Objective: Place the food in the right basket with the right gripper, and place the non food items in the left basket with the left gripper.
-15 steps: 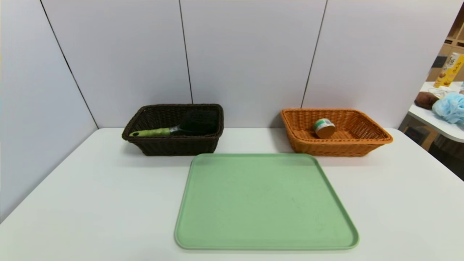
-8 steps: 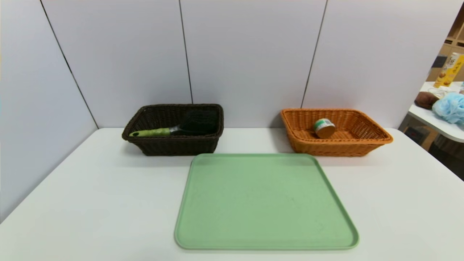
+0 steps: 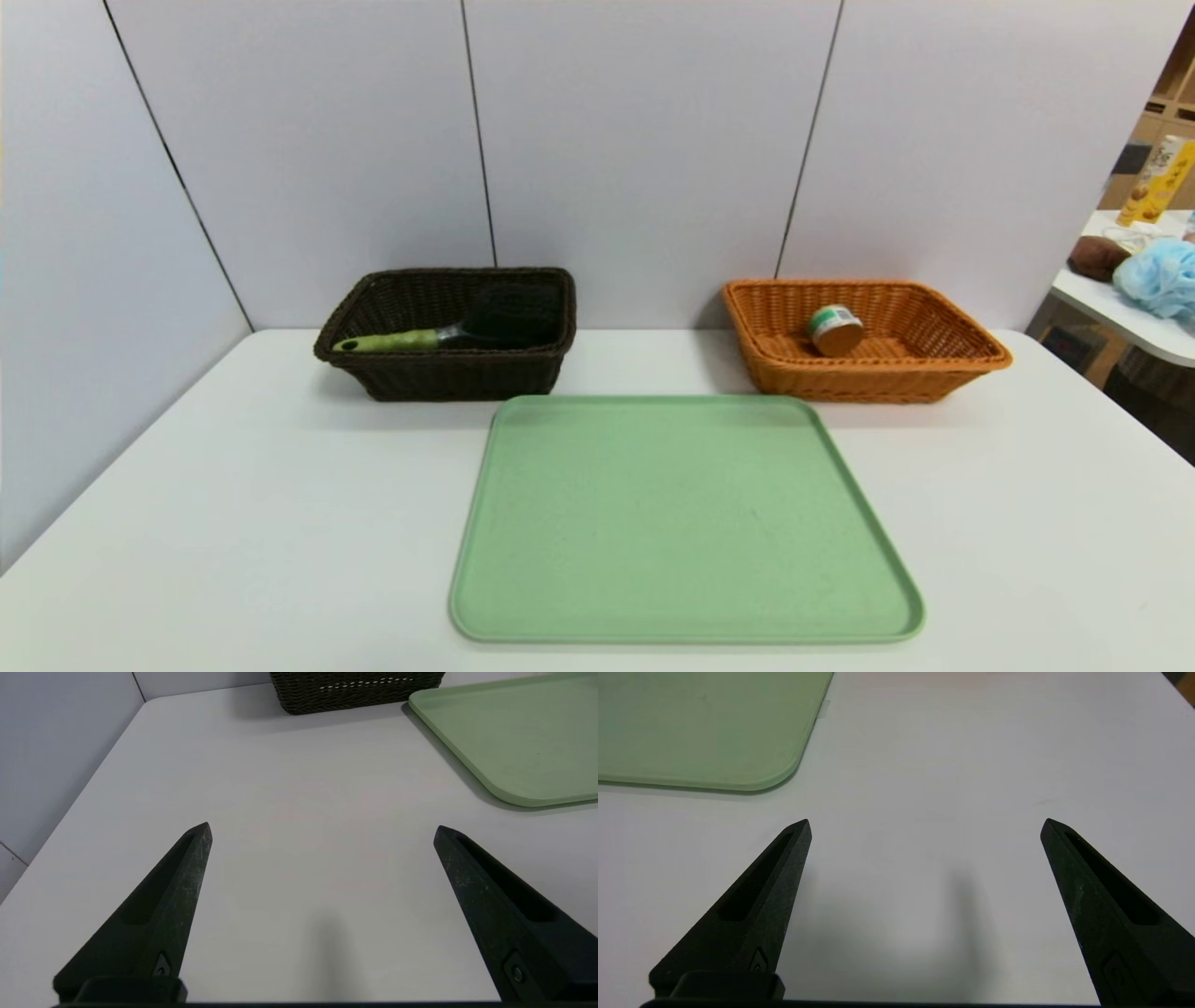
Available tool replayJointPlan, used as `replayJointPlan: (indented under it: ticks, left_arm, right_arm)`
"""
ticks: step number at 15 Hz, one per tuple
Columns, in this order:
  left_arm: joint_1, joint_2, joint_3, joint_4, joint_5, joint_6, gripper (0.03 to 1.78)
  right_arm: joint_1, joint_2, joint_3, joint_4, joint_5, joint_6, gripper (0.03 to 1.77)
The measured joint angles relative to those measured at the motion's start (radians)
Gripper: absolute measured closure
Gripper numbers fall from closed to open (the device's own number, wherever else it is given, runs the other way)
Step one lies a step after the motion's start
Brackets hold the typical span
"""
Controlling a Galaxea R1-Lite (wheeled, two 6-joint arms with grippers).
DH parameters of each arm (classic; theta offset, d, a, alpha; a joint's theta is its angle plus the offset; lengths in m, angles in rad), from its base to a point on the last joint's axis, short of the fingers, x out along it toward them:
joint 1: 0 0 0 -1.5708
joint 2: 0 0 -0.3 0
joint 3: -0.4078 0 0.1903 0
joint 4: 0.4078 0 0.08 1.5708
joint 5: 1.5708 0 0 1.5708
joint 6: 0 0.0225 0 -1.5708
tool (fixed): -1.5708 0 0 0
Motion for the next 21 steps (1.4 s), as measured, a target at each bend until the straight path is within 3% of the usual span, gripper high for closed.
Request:
replayJointPlan:
  ticks: [6, 10, 21]
  left_arm:
    - [0.000, 0.000, 0.024, -0.063, 0.007, 0.000, 0.12]
    - [0.000, 0.000, 0.043, -0.051, 0.087, 0.008, 0.12]
    - [0.000, 0.000, 0.046, -0.036, 0.089, -0.004, 0.12]
  right_arm:
    - [0.010, -0.179, 0.000, 0.003, -0.001, 0.001, 0.10]
    - [0.010, -0.201, 0.000, 0.003, -0.001, 0.001, 0.11]
    - [0.010, -0.206, 0.000, 0.001, -0.001, 0.001, 0.11]
